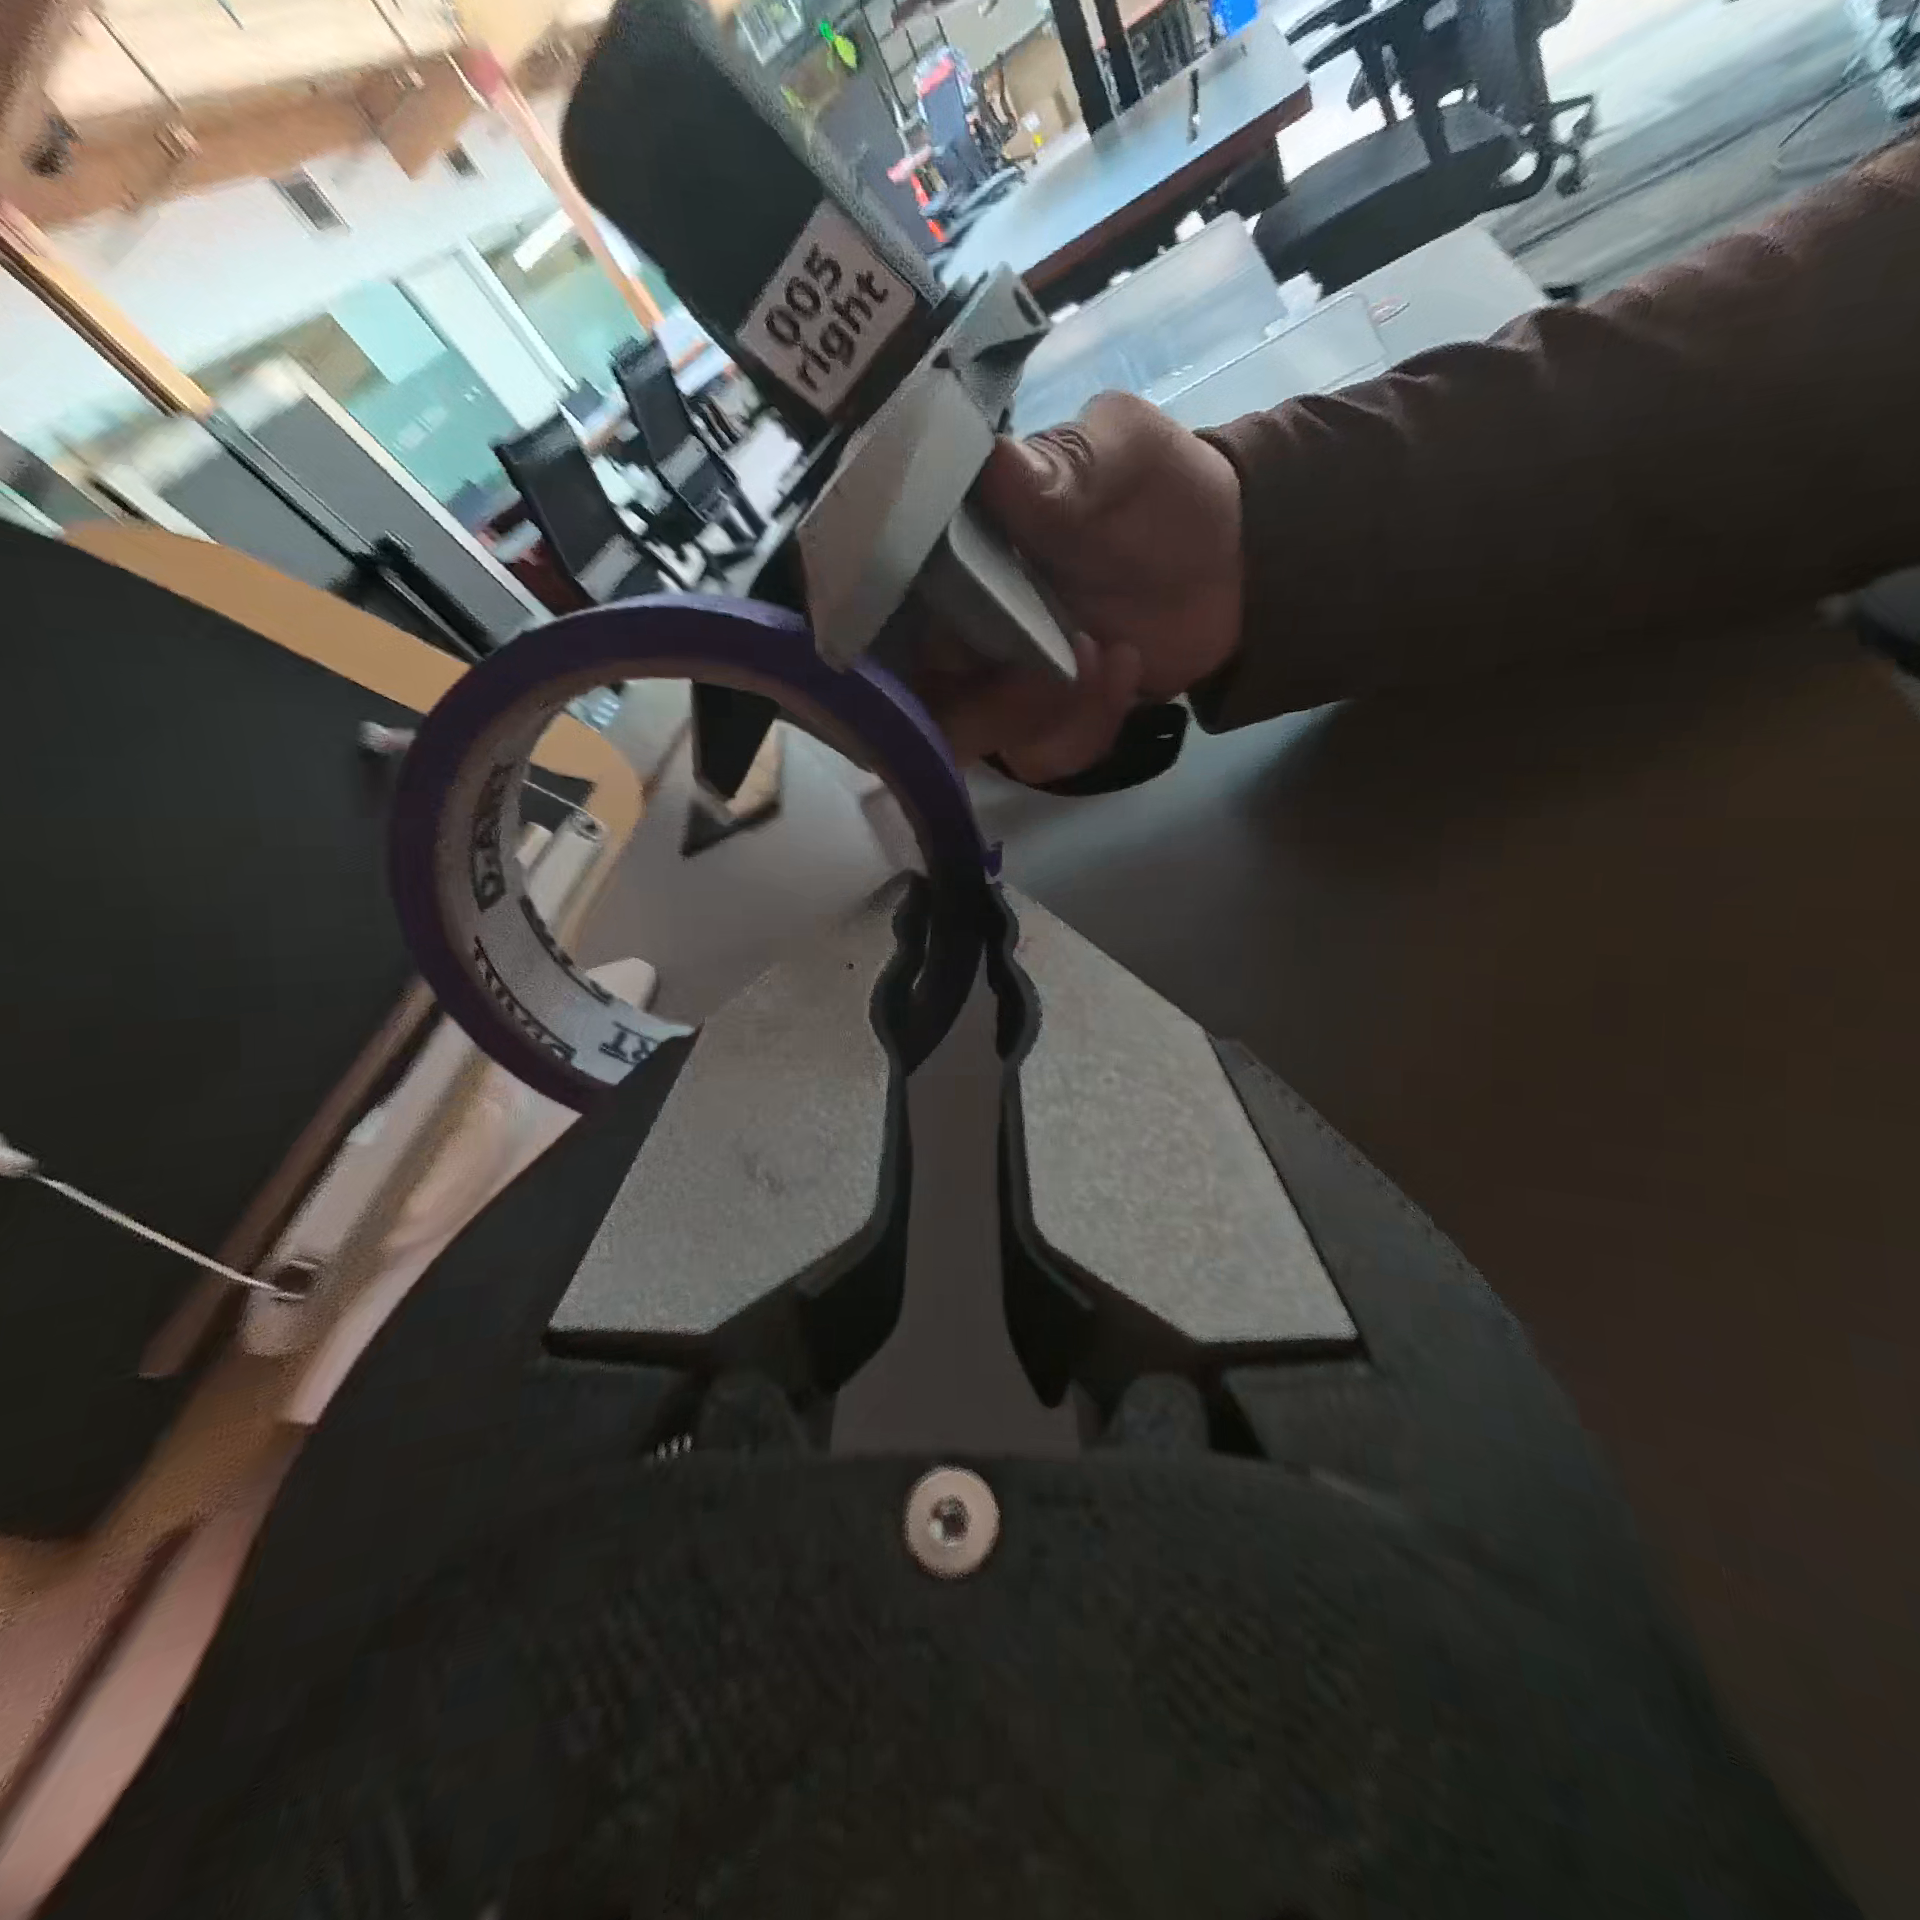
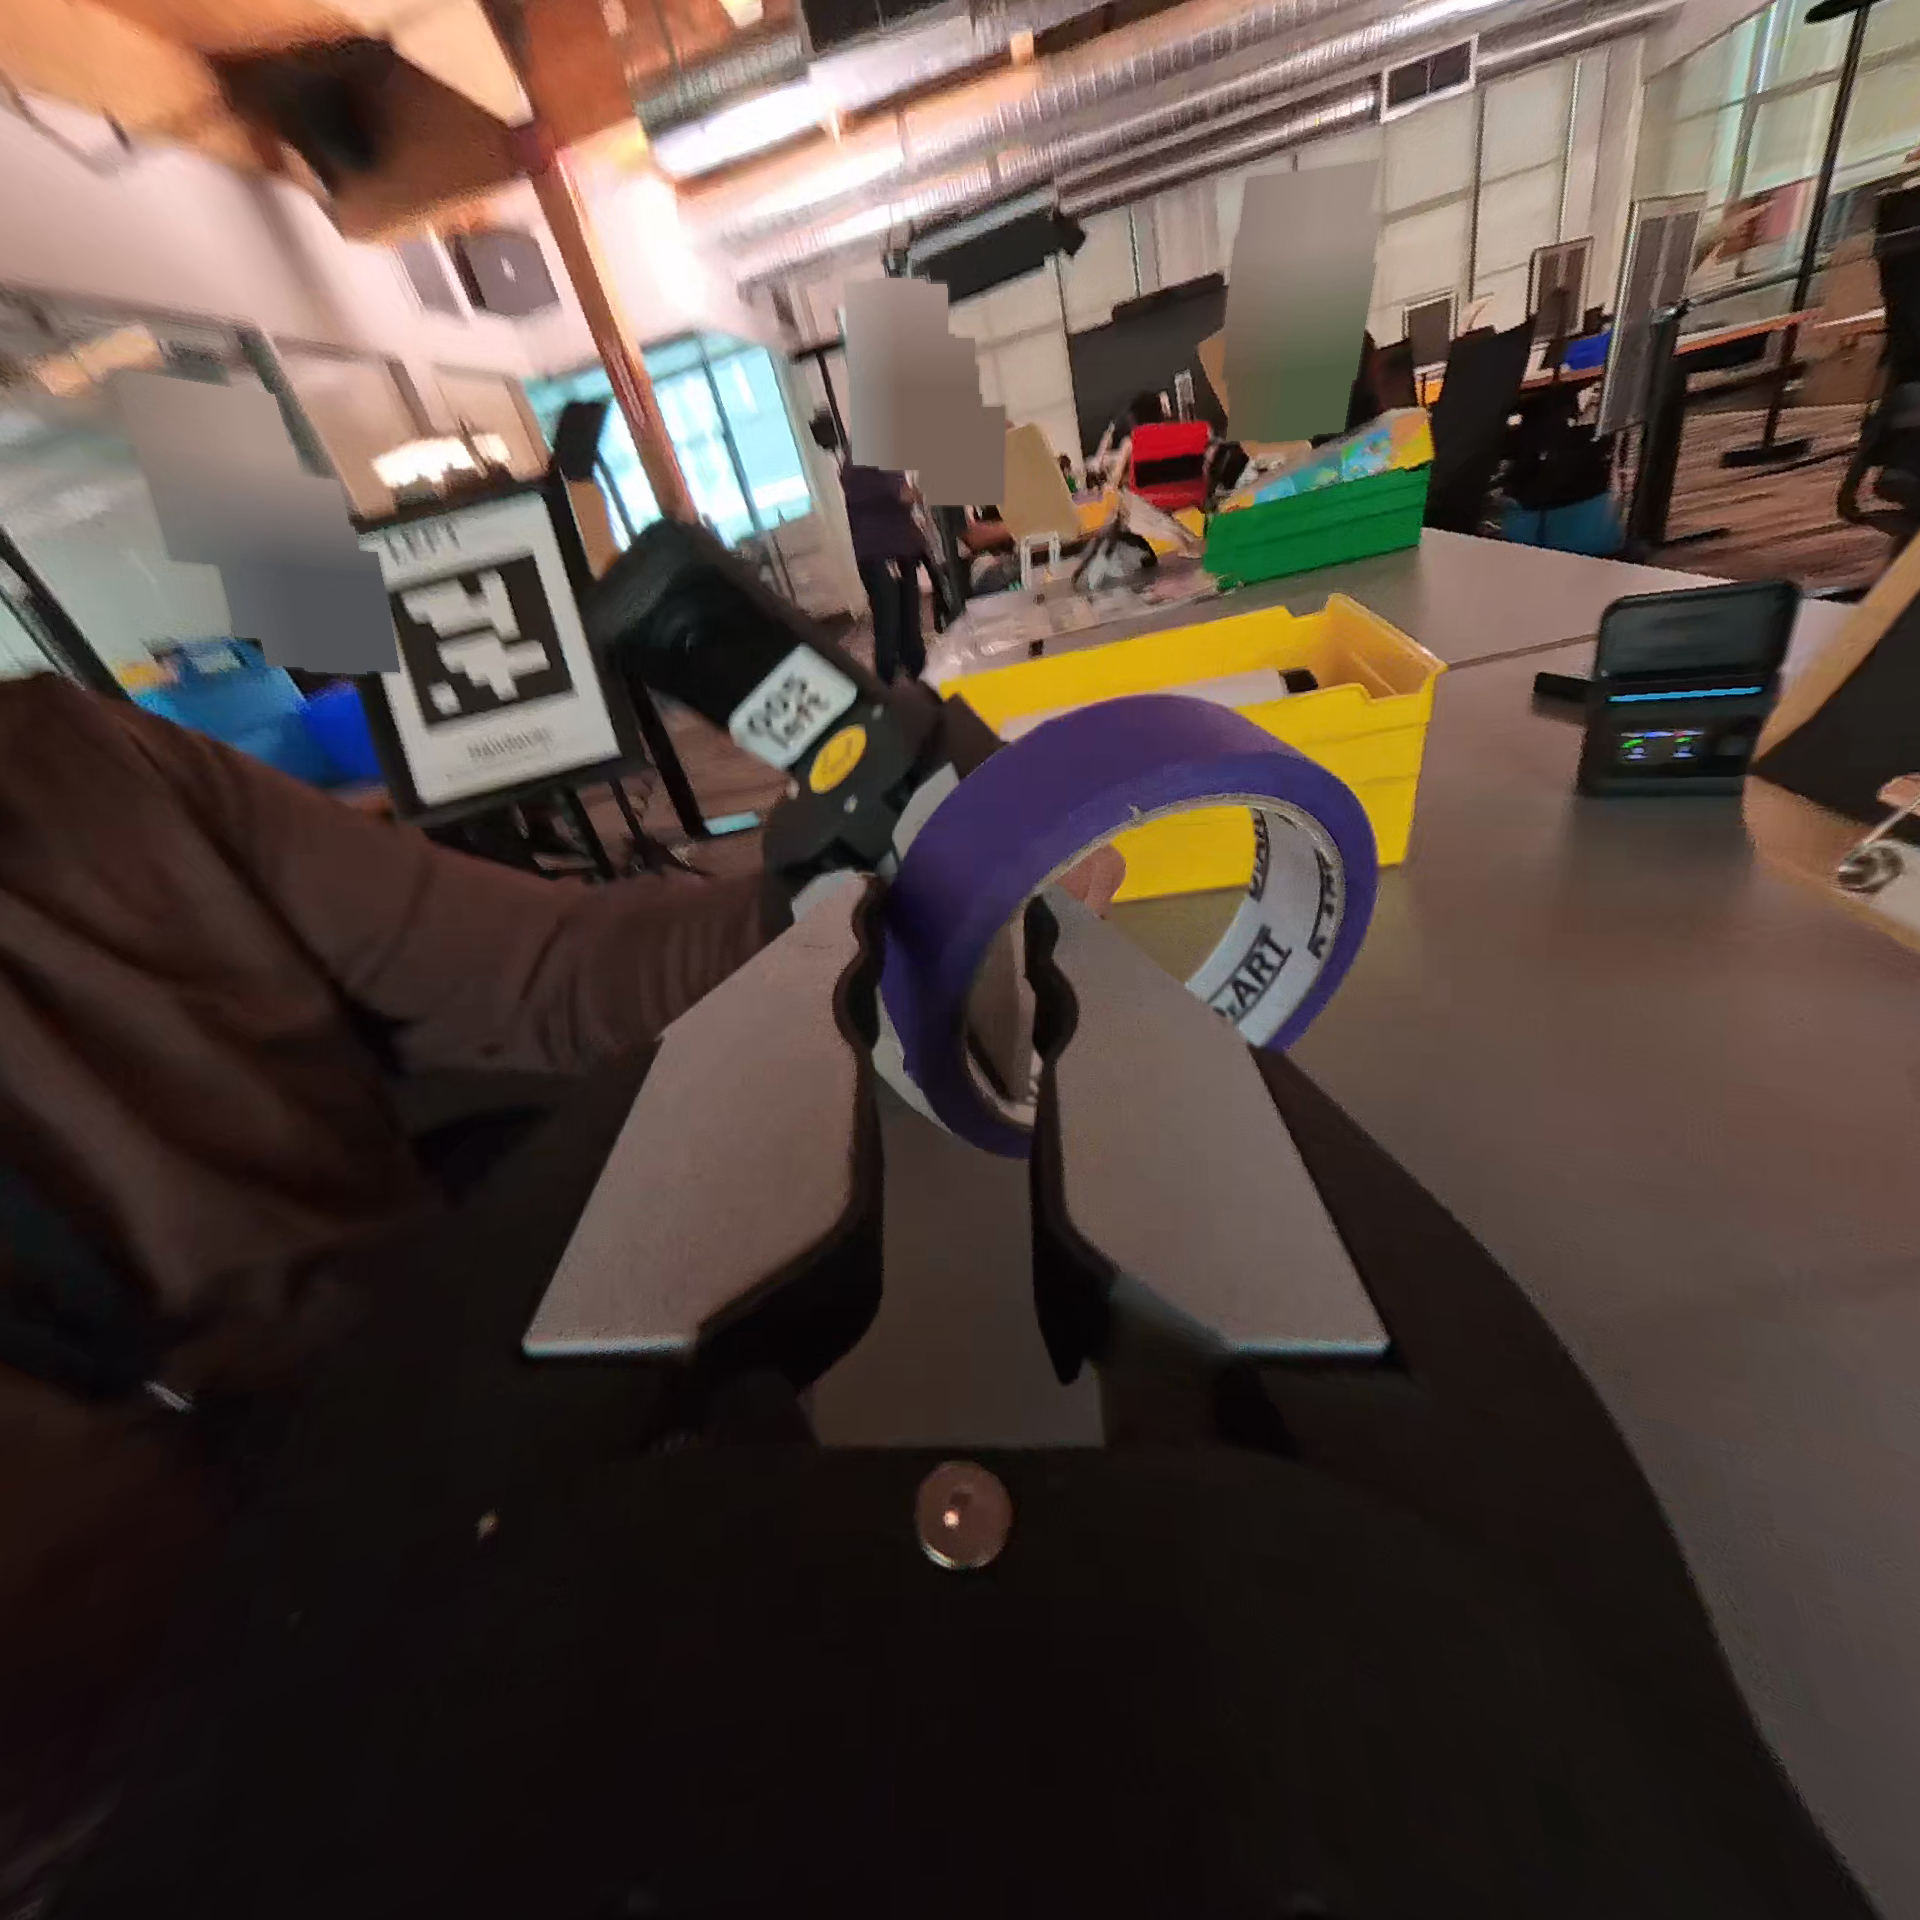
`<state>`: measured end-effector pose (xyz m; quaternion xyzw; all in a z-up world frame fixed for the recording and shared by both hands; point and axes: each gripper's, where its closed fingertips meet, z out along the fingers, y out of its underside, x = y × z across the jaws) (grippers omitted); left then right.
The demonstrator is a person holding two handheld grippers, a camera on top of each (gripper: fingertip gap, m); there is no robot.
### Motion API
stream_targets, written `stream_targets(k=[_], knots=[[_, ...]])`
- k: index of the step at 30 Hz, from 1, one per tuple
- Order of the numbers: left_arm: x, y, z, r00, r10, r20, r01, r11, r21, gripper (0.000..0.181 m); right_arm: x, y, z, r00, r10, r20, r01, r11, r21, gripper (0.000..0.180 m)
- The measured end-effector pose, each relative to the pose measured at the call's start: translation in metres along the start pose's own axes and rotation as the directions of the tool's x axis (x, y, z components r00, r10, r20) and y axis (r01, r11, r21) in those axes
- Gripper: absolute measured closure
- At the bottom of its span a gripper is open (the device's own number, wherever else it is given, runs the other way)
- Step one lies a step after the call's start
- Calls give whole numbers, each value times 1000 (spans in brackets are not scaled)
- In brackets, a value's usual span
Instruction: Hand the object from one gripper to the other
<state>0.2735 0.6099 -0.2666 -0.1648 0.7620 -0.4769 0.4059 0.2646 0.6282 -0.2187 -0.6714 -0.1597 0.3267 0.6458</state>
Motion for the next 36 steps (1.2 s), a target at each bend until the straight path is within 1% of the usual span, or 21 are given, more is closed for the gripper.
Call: stream_targets(k=[3,4,6,8,10,12,14,16,17,18,21,22,24,26,27,28,29,30,31,34,36], knots=[[1,4,-2,975,-201,-93,200,980,-18,147,21,18,3,968,-186,-170,161,975,-151,165],[-1,0,-5,949,-288,-131,291,957,6,138,31,23,2,932,-275,-238,226,950,-214,168],[-10,-6,-11,860,-466,-206,483,875,38,119,31,25,5,850,-455,-265,381,879,-287,171],[-22,-13,-18,759,-594,-267,632,770,87,120,31,27,9,766,-581,-276,475,800,-366,173],[-34,-21,-28,683,-652,-331,719,680,143,121,33,38,14,685,-684,-253,529,704,-473,173],[-43,-23,-36,660,-669,-341,745,640,187,143,32,47,20,645,-731,-220,559,649,-517,173],[-42,-16,-35,674,-667,-317,731,663,161,157,30,53,23,660,-724,-199,545,644,-536,172],[-37,-17,-31,727,-620,-294,677,720,155,161,28,60,24,705,-686,-177,514,668,-538,172],[-37,-15,-28,781,-578,-237,618,770,159,163,29,63,23,738,-650,-179,482,694,-535,168],[-39,-11,-25,842,-519,-146,538,830,146,165,28,64,22,785,-594,-178,440,735,-516,157],[-44,7,-19,970,-217,111,216,976,16,172,23,48,16,900,-388,-198,296,879,-374,141],[-41,3,-19,981,-142,129,141,990,13,174,21,43,14,930,-314,-190,241,913,-328,142],[-34,-7,-19,990,-31,135,27,999,32,175,16,35,9,976,-162,-143,124,963,-241,156],[-30,-12,-20,989,39,141,-45,998,40,174,3,30,7,999,-22,-28,16,981,-195,141],[-28,-14,-22,989,60,134,-69,996,60,175,1,27,7,1000,20,-1,-20,985,-171,143],[-24,-16,-23,991,72,111,-81,994,77,175,6,22,6,999,50,-20,-52,990,-130,134],[-21,-17,-23,993,76,93,-84,993,78,174,17,17,4,993,81,-81,-89,992,-92,116],[-22,-17,-23,991,83,102,-90,993,72,174,23,14,0,990,100,-101,-107,992,-73,115],[-22,-16,-22,990,93,107,-100,993,65,174,22,11,-3,990,110,-87,-115,992,-57,118],[-10,-9,-14,994,95,48,-97,995,39,174,5,-2,-6,998,67,-3,-67,998,-1,155],[-7,-2,-9,998,49,29,-50,999,9,173,7,0,-2,999,40,-32,-41,999,-16,158]])
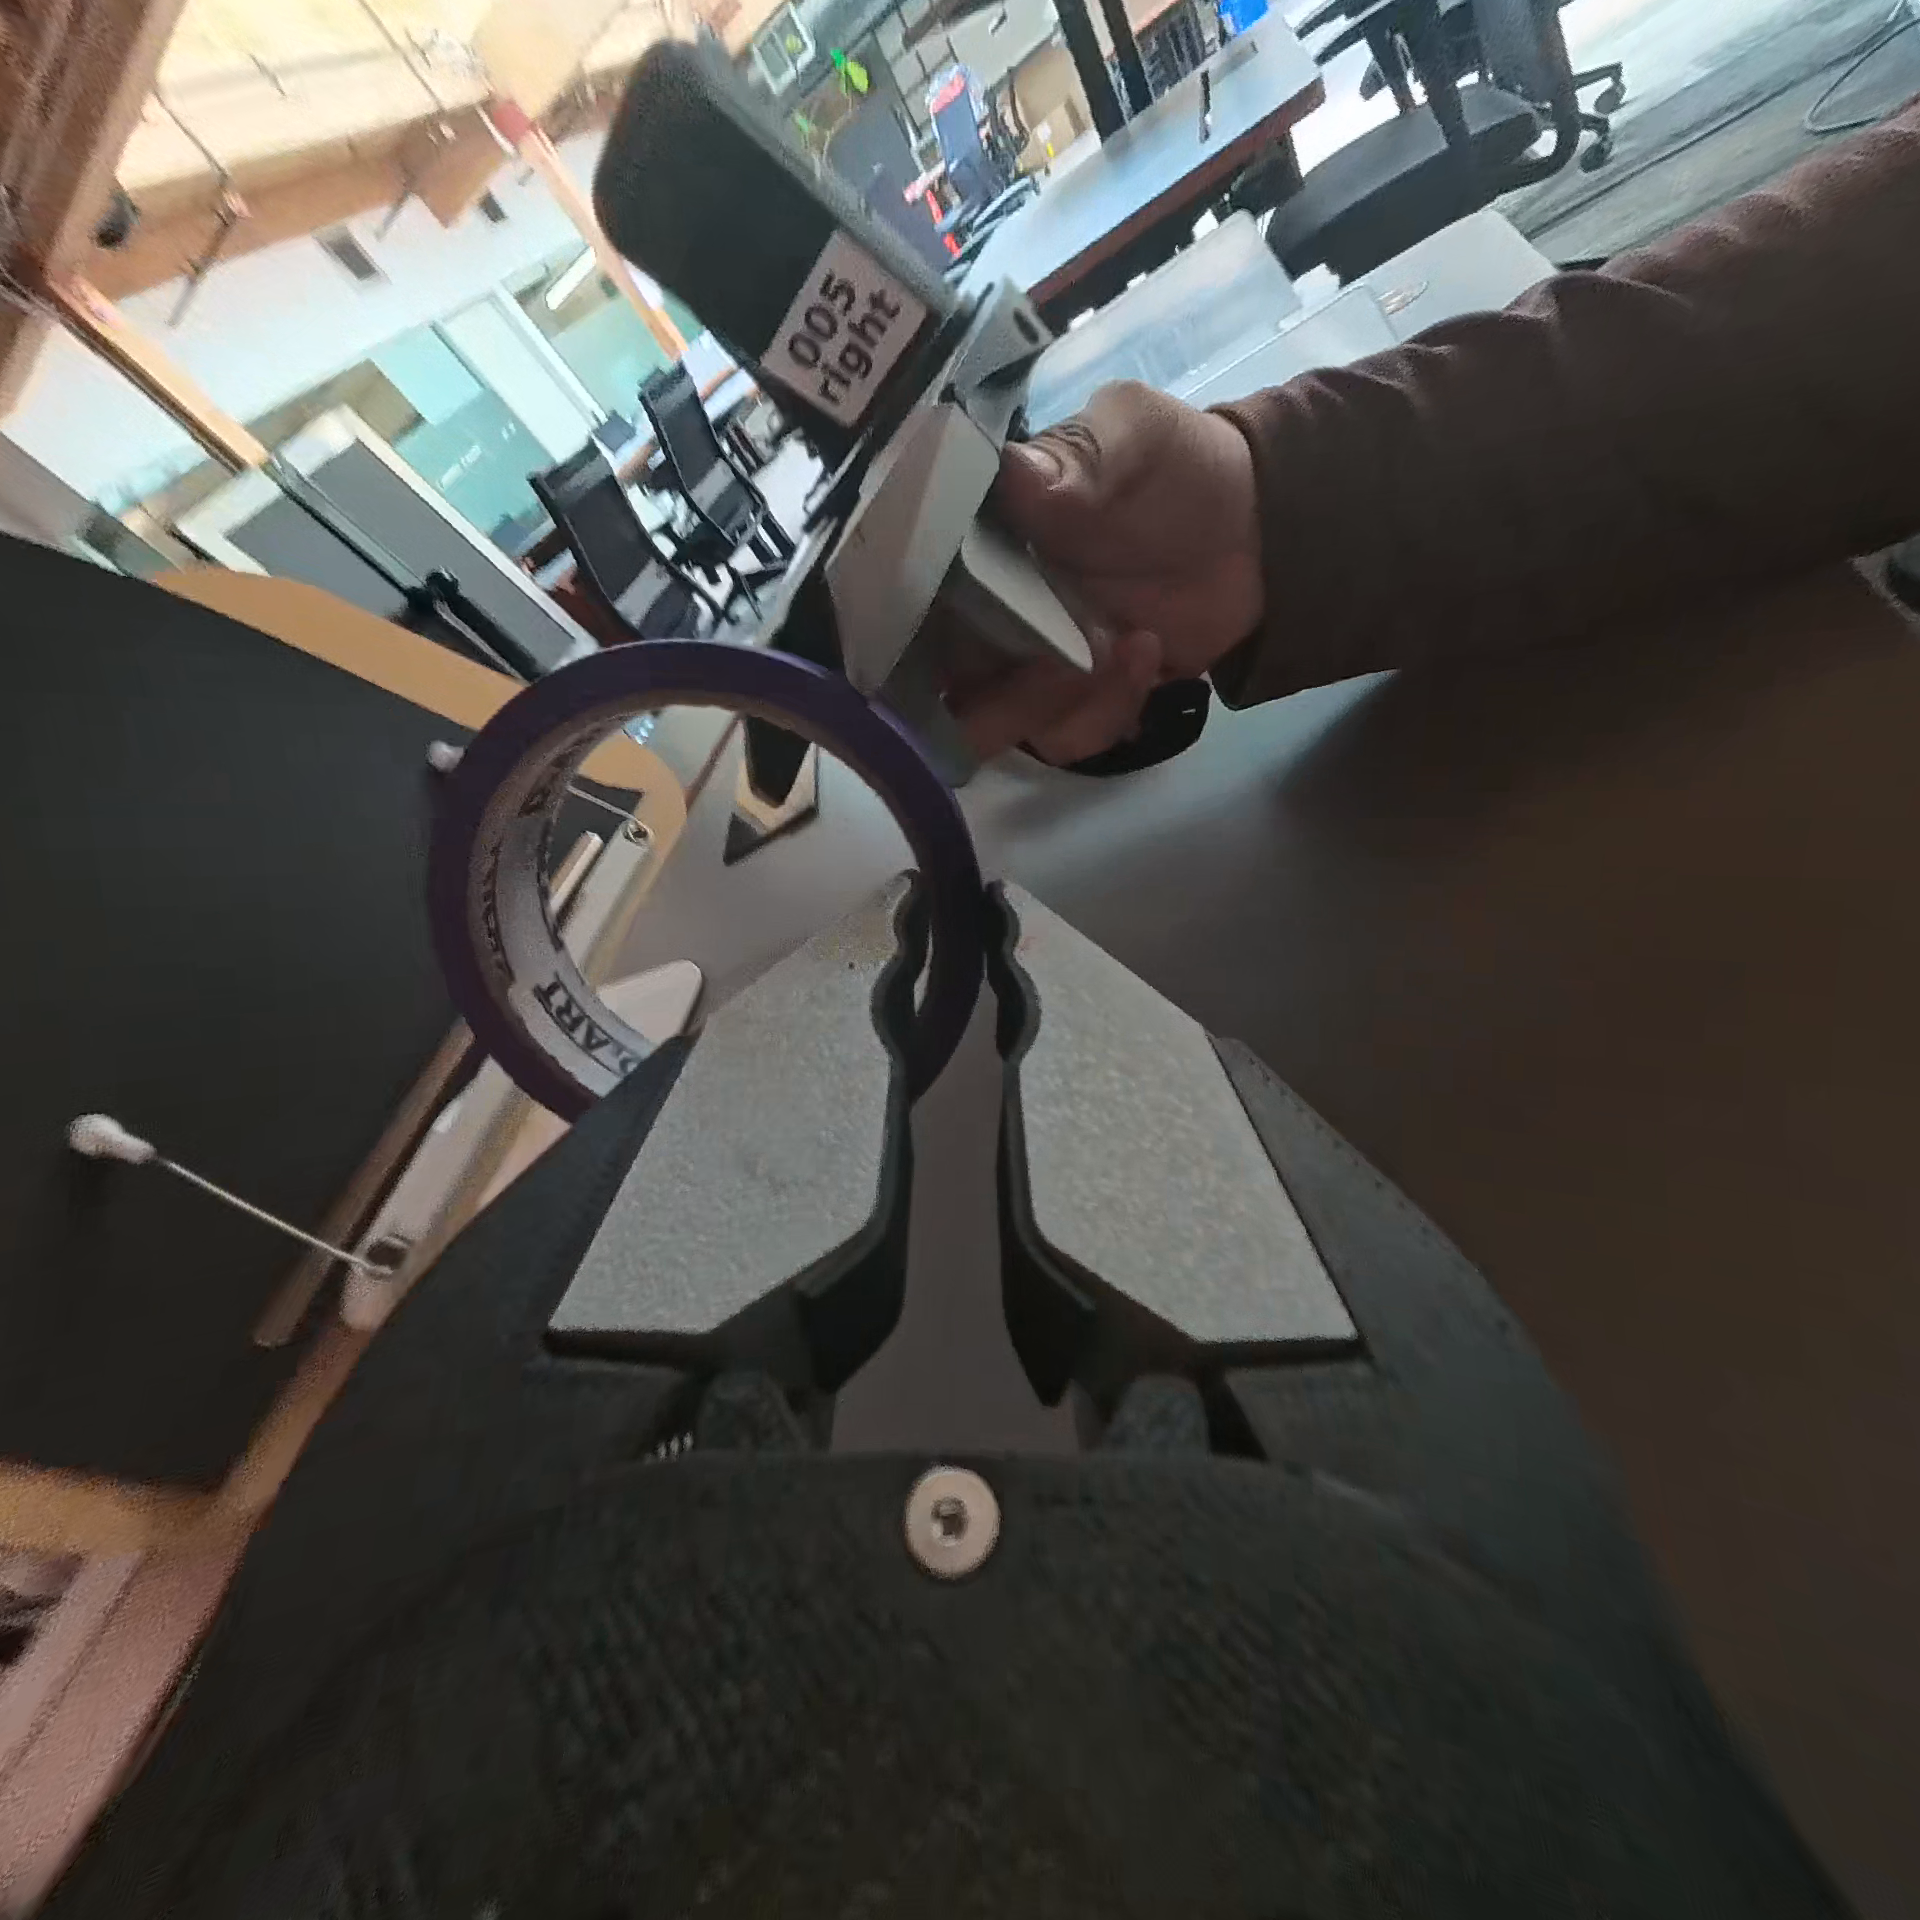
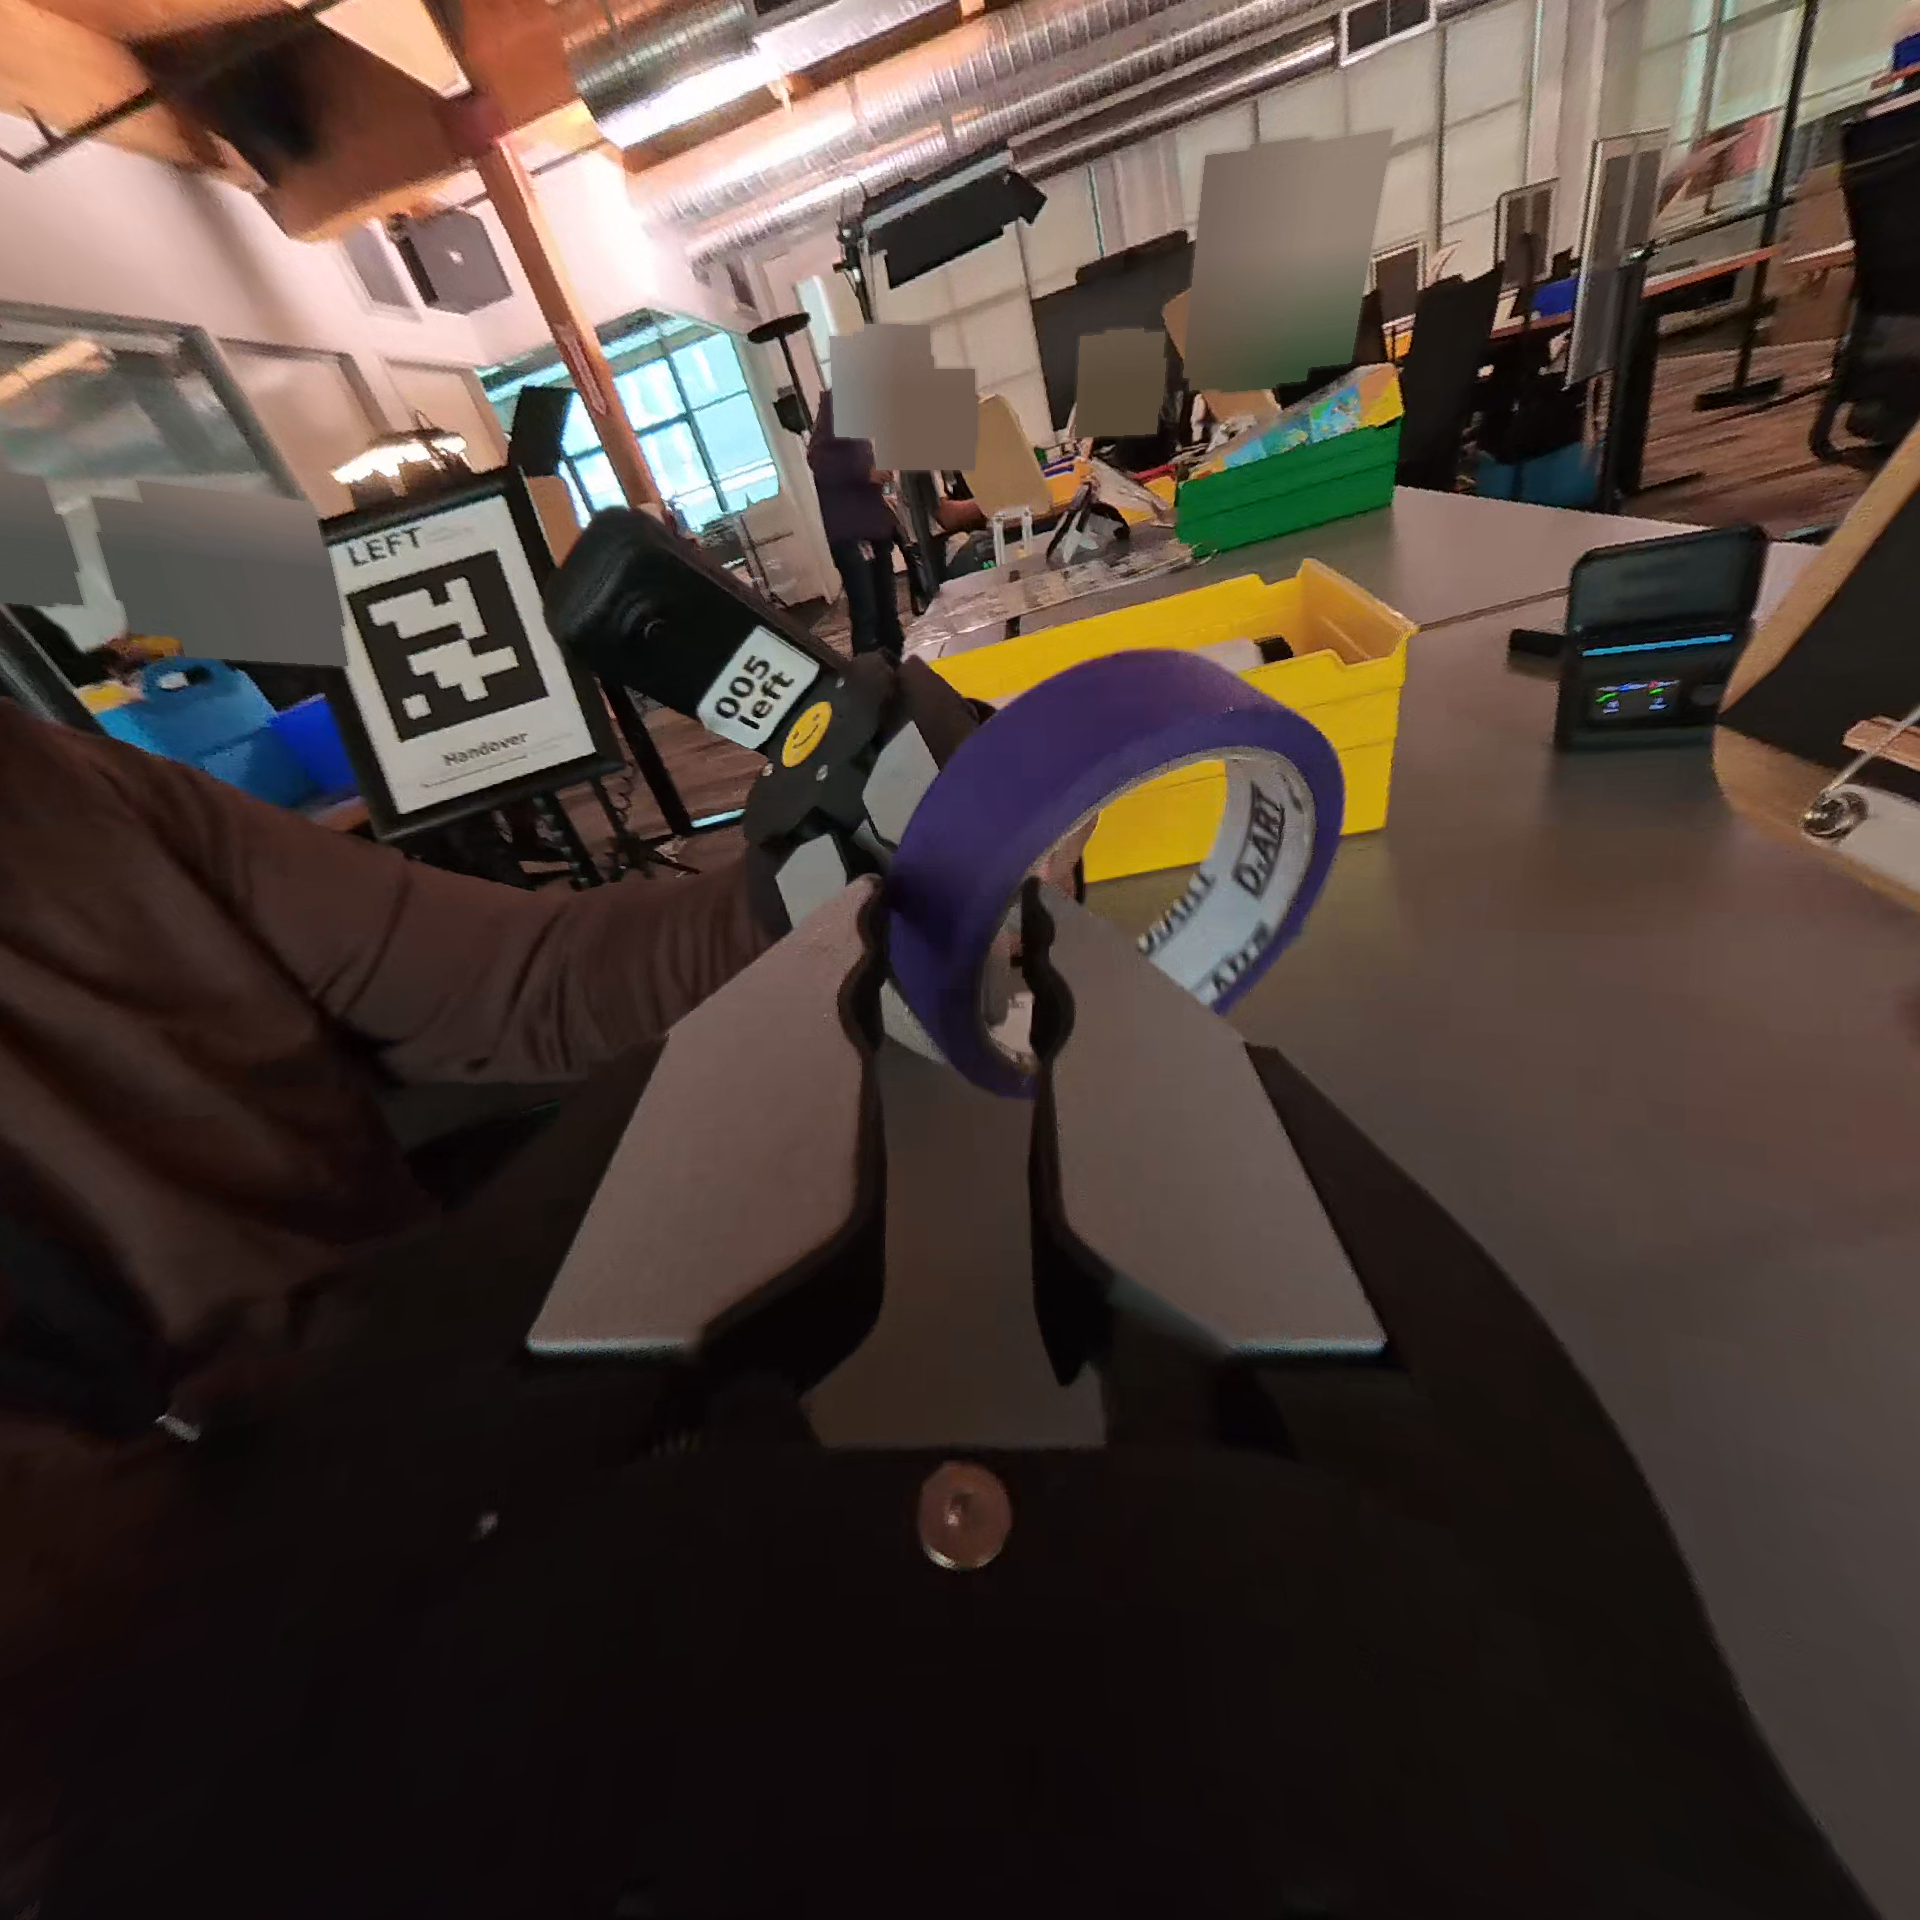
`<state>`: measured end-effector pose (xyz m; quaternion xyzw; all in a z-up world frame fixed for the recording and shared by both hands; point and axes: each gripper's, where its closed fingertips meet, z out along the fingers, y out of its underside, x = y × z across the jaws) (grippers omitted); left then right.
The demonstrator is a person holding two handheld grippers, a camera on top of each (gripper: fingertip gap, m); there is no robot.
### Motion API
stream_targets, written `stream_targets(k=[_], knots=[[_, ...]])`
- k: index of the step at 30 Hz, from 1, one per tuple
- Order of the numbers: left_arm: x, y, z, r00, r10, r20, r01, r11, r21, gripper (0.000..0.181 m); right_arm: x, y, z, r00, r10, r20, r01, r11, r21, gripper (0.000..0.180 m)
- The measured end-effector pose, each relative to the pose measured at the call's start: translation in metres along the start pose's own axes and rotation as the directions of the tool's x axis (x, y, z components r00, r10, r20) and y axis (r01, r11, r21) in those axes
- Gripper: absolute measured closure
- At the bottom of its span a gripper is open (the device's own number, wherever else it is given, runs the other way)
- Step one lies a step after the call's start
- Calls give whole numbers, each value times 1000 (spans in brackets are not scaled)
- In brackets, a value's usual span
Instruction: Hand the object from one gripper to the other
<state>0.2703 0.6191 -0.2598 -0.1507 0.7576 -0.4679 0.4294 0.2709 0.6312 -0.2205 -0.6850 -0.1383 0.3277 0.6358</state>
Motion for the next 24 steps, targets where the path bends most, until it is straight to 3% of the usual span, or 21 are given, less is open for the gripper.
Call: stream_targets(k=[4,8,10,13,14,16,17,20,24], knots=[[5,6,3,936,-324,-139,322,946,-38,168,9,9,8,990,-112,-85,107,992,-66,167],[-6,-2,-4,756,-598,-267,622,783,4,116,26,19,9,875,-411,-254,354,903,-242,174],[-15,-12,-11,658,-673,-337,726,686,48,114,23,27,14,767,-592,-249,502,794,-344,173],[-34,-17,-24,583,-720,-377,802,584,126,133,24,45,24,653,-731,-198,589,655,-474,173],[-36,-12,-24,591,-723,-357,797,592,120,156,22,47,27,641,-744,-187,601,638,-482,173],[-33,-8,-22,654,-688,-314,745,658,108,159,26,54,28,663,-724,-190,563,650,-511,173],[-30,-6,-19,724,-640,-257,679,727,103,160,27,57,27,694,-692,-195,531,676,-511,172],[-31,15,-9,931,-364,7,364,931,-4,169,28,57,20,822,-533,-202,401,793,-458,151],[-29,19,-4,989,-62,137,75,992,-98,175,33,29,7,924,-275,-264,210,945,-251,131]])
